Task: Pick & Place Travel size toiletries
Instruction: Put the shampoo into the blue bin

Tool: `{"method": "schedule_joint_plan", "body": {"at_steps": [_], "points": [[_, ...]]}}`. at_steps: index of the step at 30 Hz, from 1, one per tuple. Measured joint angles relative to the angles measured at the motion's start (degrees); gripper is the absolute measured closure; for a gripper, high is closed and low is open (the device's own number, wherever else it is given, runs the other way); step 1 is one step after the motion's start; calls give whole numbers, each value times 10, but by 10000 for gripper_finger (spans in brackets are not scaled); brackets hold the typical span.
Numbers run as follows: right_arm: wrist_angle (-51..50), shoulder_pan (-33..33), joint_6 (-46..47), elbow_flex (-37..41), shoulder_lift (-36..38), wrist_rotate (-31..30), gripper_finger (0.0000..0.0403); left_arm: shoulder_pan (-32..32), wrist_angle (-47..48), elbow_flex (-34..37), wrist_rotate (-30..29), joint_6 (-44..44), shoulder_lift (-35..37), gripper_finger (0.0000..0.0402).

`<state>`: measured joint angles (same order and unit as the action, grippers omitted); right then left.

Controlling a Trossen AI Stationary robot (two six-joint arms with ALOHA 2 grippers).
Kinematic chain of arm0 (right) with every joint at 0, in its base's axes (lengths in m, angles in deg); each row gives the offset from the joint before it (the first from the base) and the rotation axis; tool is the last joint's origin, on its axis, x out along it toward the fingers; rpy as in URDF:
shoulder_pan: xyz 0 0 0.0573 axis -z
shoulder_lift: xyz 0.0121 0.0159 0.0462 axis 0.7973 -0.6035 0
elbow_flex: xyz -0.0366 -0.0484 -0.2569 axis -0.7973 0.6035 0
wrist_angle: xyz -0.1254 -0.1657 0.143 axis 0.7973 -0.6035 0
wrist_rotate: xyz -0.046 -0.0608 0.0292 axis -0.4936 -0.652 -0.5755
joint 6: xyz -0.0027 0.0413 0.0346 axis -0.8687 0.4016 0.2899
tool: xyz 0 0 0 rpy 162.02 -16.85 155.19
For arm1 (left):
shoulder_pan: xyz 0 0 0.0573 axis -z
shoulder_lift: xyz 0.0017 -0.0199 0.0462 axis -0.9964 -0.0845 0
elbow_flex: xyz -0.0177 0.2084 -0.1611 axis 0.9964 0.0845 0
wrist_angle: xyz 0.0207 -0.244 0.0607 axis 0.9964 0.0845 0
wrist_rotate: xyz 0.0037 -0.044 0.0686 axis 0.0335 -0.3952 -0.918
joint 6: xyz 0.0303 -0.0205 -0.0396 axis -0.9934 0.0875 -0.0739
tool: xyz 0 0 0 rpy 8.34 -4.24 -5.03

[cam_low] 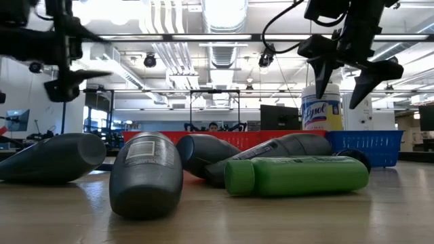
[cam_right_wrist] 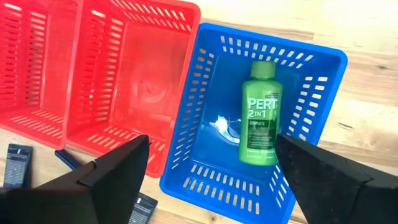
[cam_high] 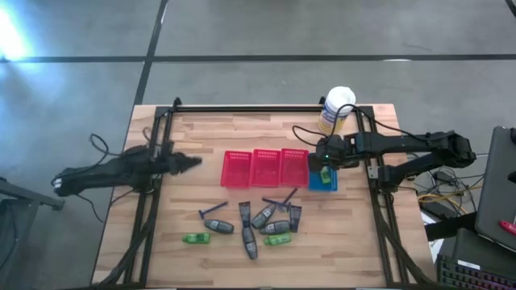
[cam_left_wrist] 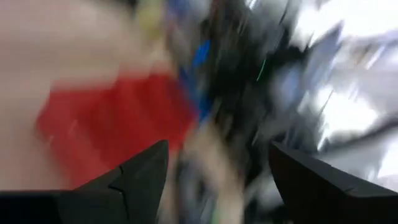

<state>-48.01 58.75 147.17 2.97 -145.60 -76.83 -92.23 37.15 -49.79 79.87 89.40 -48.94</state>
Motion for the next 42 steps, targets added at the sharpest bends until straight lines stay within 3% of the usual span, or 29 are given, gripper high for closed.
{"method": "schedule_joint_plan", "body": {"at_steps": [4, 8, 12, 16, 19, 23, 26, 31, 42], "points": [[1, 0, -1, 0, 0, 1, 71, 20, 162, -77, 169, -57, -105, 126], [1, 0, -1, 0, 0, 1, 68, 83, 260, -152, 187, -158, -211, 127], [1, 0, -3, 0, 0, 1, 55, 194, 279, -211, 129, -252, -298, 127], [1, 0, -3, 0, 0, 1, 45, 333, 278, -240, 46, -289, -378, 127], [1, 0, -5, 0, 0, 0, 43, 433, 277, -244, -15, -263, -435, 127], [1, 0, -16, 0, 0, -1, 50, 526, 263, -243, -80, -155, -506, 126], [1, 0, -18, 0, 0, -1, 56, 558, 215, -245, -100, -82, -546, 126], [1, 0, -23, 0, 0, -1, 64, 577, 119, -246, -96, -72, -612, 126], [0, 0, -37, 0, 0, 0, 50, 578, 116, -256, -96, -58, -733, 128]]}}
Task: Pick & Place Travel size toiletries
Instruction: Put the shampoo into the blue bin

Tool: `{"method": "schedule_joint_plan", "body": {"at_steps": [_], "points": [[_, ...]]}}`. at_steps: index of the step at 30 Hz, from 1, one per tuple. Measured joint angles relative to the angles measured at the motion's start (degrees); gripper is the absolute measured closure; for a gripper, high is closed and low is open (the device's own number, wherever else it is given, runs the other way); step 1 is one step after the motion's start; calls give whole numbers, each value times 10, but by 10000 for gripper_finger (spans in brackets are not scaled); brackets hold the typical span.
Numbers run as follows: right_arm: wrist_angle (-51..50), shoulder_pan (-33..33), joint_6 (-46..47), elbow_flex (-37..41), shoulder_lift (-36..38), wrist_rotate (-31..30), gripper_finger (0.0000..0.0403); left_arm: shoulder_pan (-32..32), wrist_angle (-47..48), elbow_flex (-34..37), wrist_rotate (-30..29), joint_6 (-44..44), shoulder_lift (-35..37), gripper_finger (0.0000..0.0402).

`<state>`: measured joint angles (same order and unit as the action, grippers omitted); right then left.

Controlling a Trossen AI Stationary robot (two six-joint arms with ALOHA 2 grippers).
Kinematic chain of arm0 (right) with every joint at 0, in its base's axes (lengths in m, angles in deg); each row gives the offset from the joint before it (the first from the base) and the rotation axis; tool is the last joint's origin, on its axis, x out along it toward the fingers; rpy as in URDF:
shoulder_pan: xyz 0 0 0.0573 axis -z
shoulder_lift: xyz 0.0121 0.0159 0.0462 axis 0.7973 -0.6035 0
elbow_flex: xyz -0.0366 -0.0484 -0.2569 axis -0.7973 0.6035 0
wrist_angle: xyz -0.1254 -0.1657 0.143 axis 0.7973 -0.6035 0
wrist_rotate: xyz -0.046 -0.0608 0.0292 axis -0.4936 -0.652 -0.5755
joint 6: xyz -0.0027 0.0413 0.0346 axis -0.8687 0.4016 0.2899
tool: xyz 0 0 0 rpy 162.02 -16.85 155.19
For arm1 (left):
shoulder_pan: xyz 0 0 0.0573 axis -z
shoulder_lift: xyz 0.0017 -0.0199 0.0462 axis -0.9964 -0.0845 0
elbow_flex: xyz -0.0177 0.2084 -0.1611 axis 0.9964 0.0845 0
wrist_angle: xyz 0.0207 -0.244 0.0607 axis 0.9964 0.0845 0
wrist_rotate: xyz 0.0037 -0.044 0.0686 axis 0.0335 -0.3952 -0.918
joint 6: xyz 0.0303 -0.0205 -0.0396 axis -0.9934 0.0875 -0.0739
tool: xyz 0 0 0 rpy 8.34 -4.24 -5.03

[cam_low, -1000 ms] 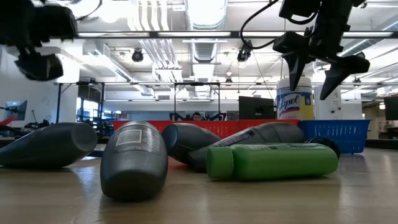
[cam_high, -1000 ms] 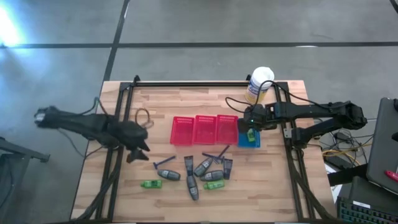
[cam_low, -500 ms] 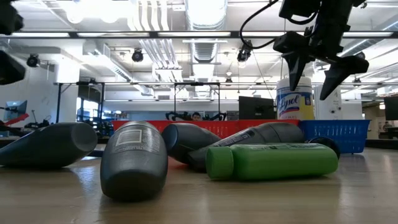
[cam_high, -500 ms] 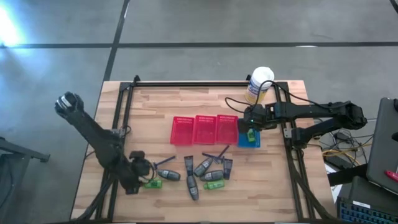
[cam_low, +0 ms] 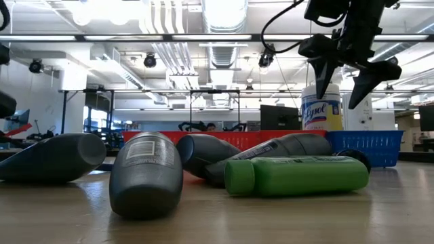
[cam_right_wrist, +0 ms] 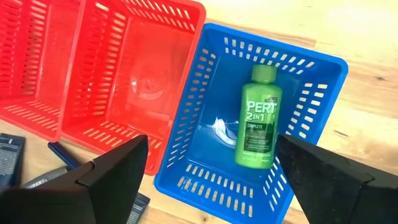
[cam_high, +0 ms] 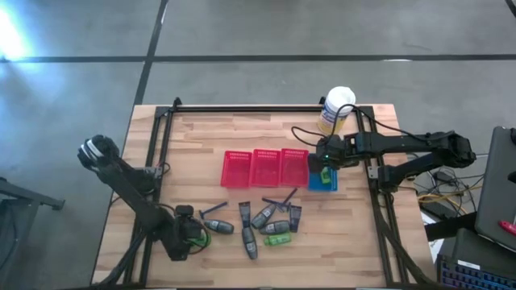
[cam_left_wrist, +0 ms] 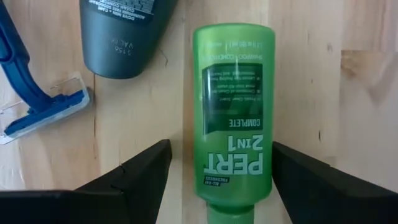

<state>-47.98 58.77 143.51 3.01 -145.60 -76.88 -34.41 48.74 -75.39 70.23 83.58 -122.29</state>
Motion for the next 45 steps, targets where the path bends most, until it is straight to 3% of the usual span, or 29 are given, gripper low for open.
{"method": "schedule_joint_plan", "body": {"at_steps": [4, 9, 14, 20, 22, 27, 33, 39, 45], "points": [[5, 0, -2, 0, 0, 12, 44, 0, 12, -9, -2, -26, 8, 160], [64, 0, -22, 0, 0, 56, 54, 0, 18, -14, -3, -60, 44, 244], [172, 2, -20, 0, 0, 130, 67, -9, 76, -18, -13, -51, 97, 249], [358, -1, 11, 0, -26, 169, 64, -70, 139, -32, -178, -87, 211, 249], [402, -2, 17, 0, -45, 179, 57, -120, 139, -29, -190, -127, 239, 249], [481, -16, 16, -16, -116, 212, 44, -274, 70, -27, -179, -315, 251, 249], [494, -32, -26, -93, -190, 214, 52, -426, -123, -27, -66, -441, 219, 249], [490, -29, -49, -155, -233, 214, 68, -448, -146, -48, -53, -504, 167, 250], [478, -25, -27, -168, -265, 240, 73, -448, -174, -94, -53, -515, 114, 250]]}}
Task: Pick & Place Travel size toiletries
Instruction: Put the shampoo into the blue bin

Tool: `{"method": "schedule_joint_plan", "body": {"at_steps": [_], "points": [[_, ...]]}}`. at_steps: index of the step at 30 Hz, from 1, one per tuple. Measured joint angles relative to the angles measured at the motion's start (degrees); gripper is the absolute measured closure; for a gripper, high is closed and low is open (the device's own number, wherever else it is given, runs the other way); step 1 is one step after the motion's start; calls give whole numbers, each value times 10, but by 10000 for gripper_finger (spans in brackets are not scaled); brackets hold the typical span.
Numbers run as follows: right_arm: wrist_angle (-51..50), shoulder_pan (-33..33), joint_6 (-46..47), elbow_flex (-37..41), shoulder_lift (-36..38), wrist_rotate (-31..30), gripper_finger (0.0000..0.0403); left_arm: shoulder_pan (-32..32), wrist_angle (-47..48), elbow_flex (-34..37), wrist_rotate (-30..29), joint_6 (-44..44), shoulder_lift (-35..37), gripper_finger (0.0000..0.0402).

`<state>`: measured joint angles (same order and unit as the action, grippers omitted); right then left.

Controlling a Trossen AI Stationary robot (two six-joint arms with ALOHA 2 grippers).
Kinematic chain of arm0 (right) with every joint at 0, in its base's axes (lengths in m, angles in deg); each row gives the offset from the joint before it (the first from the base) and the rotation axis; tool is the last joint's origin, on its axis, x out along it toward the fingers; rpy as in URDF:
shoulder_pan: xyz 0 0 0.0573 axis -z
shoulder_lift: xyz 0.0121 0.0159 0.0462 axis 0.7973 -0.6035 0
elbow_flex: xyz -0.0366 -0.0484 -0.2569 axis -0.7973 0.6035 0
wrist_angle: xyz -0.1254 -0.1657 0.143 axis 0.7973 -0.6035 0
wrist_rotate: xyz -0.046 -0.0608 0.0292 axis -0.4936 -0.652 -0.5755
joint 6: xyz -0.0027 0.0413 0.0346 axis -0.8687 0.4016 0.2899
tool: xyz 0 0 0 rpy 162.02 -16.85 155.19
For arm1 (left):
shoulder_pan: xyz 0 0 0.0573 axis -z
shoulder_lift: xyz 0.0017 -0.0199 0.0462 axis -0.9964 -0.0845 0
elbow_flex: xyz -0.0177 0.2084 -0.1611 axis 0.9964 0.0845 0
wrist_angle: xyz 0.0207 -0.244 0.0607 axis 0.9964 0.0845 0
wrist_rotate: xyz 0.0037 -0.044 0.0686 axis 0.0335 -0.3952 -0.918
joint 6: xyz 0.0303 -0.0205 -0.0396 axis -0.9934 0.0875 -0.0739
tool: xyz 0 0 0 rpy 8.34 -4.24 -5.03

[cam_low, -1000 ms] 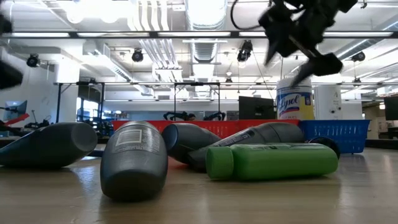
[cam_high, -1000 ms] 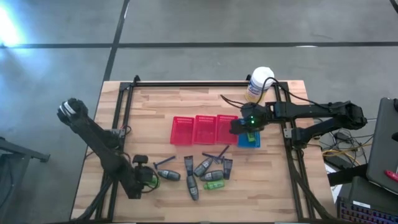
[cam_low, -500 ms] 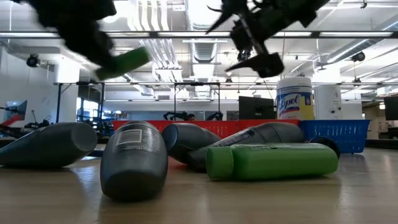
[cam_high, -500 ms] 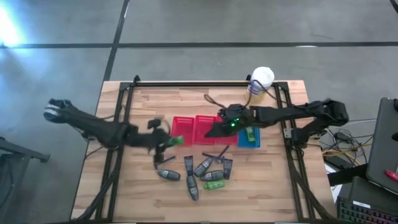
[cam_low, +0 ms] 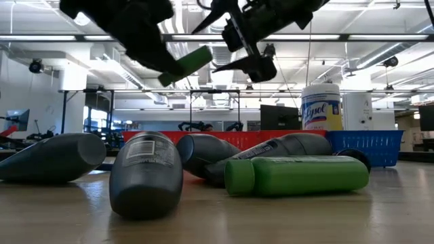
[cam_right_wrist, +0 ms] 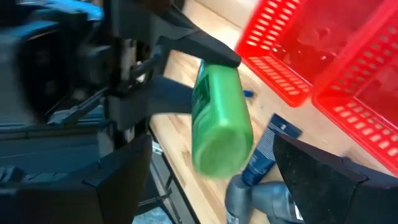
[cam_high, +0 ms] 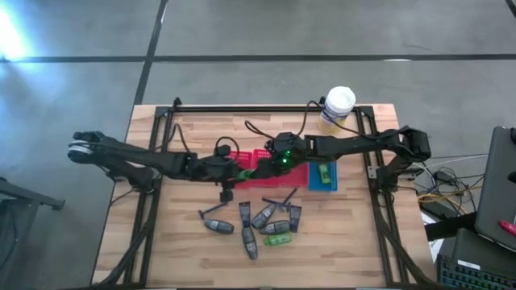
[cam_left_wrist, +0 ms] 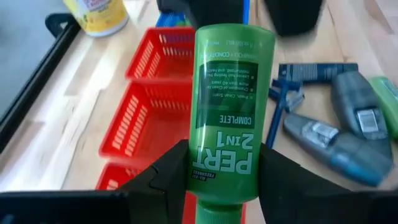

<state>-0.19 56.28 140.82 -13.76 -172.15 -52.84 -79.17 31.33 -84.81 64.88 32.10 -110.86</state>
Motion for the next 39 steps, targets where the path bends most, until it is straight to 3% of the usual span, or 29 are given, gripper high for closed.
{"method": "schedule_joint_plan", "body": {"at_steps": [6, 9, 25, 31, 34, 39], "points": [[-3, 0, 0, 0, -2, -14, 66, 0, -6, -18, 0, -11, -31, 250], [-7, 1, -1, 1, 0, -15, 83, 0, -6, -18, 0, -9, -36, 250], [-26, 0, -21, 8, 1, -14, 288, 1, -21, -18, -2, -6, -38, 245], [-48, 2, -46, 7, 6, -26, 310, 2, -14, -19, 0, 2, -37, 201], [-109, 7, -62, 9, 18, -41, 300, 3, 28, -19, 3, 3, -27, 165], [-288, 12, -103, -2, 72, -123, 297, 3, 109, -18, 1, 41, 13, 118]]}}
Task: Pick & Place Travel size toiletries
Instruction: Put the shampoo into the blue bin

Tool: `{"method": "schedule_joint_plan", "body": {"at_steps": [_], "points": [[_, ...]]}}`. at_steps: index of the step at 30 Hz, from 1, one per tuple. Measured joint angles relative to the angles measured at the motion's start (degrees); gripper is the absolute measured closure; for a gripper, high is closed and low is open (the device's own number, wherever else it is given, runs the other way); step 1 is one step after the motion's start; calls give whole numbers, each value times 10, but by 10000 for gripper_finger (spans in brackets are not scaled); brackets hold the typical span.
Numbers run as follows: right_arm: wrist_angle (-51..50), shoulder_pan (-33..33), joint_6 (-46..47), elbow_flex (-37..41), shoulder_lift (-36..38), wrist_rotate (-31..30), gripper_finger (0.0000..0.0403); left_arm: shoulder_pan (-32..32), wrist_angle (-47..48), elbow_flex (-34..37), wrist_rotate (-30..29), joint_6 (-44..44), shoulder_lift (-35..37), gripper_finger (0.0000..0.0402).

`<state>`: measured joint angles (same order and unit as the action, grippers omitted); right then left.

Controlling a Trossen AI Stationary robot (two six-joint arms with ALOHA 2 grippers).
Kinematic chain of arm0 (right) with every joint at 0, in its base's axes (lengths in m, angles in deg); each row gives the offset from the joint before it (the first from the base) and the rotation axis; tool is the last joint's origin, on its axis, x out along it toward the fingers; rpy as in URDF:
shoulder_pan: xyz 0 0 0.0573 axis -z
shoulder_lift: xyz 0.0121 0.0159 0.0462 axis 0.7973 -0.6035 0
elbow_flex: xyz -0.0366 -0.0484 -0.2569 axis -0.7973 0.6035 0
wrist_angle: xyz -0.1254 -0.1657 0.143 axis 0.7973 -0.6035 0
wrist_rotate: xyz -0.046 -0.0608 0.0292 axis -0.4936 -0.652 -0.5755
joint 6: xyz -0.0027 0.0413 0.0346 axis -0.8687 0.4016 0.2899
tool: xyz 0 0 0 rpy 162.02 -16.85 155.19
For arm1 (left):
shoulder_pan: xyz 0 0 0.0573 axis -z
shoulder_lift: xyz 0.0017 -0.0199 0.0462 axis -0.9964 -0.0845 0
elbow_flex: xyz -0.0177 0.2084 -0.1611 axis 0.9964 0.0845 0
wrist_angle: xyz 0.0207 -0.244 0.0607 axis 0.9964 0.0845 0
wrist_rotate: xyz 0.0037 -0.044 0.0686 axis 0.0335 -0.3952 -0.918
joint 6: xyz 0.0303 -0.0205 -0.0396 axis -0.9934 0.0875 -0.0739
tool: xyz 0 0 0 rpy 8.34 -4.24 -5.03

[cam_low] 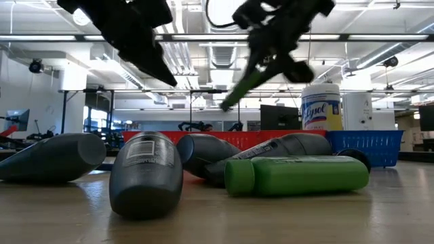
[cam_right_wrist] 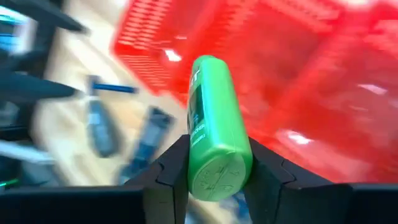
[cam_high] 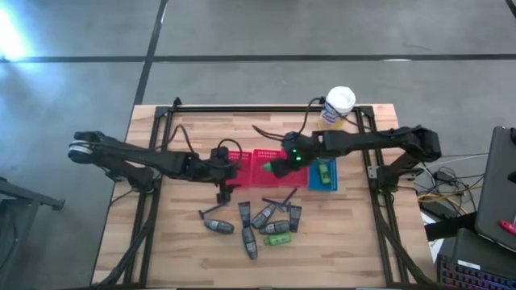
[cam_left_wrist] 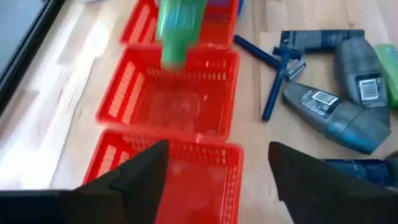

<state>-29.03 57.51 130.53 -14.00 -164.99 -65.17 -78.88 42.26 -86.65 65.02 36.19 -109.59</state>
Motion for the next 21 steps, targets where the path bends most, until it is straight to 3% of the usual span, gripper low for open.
{"method": "schedule_joint_plan", "body": {"at_steps": [4, 7, 10, 15, 21], "points": [[-164, -28, 29, 0, 64, -114, 305, 0, 28, 0, -13, 37, 33, 107], [-305, -82, 127, 1, 105, -221, 304, 1, 30, 1, -43, 45, 50, 110], [-377, -136, 237, 16, 118, -258, 302, 1, 33, 5, -69, 45, 58, 110], [-380, -184, 340, 59, 100, -285, 301, -1, 36, 8, -79, 45, 55, 111], [-363, -172, 389, 91, 67, -337, 281, -1, 44, 8, -78, 41, 47, 110]]}}
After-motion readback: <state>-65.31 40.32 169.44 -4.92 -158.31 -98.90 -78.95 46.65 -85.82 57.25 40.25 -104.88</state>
